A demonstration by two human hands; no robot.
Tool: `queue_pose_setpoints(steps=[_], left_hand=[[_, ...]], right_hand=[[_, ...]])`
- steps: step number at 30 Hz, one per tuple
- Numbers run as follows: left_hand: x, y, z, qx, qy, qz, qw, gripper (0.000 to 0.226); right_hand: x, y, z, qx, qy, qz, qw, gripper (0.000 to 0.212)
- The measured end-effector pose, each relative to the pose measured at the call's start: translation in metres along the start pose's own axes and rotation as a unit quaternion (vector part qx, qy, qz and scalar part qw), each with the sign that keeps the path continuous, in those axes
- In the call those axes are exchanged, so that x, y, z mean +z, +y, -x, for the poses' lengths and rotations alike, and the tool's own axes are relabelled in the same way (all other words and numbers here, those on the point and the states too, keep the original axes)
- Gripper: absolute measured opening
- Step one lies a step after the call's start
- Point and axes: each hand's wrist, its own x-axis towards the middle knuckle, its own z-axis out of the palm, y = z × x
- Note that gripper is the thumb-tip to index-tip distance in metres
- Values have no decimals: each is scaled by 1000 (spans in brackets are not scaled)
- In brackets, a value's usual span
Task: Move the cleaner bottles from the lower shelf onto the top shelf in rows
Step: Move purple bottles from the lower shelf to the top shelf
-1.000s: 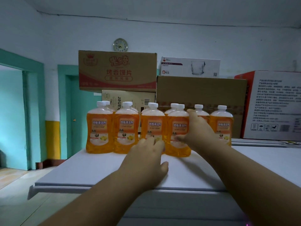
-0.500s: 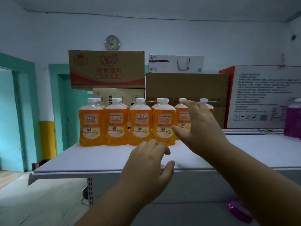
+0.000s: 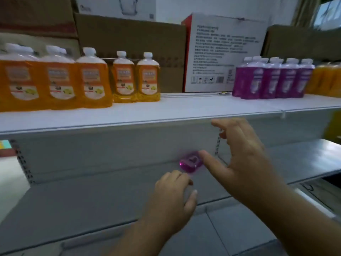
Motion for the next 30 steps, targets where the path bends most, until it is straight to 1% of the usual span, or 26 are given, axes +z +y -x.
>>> queue_pose_setpoints(steps=[4,7,10,14,16,21,23,27,30], left_hand=[[74,37,1,-35,-64,31,997,25],[113,49,-2,-57,-101,39,992,21],[142,36,-18,-95,-120,37,988,21],[180,-3,-60,-152,-103,41,982,28],[199,-26,-86,-156,-98,15,983,28],[241,-86,-147,-135,-68,-144,978,31],[258,-104,-163,-153,-94,-188,966,36],[282,-125,-182,-213,-148,-272,927,60],[281,-122,-195,-277,-211,-271,897,75]], right_hand=[[-19,57,44,52,-51,24,997,58],[-23,94,59,81,-81,29,993,59],[-13,123,58,97,-86,25,991,59],[17,163,52,123,-99,34,987,57],[31,182,46,147,-109,40,982,57],[61,220,29,189,-135,38,972,57],[69,230,25,204,-131,34,970,57],[78,248,27,214,-141,24,966,57],[80,264,32,215,-147,11,965,56]])
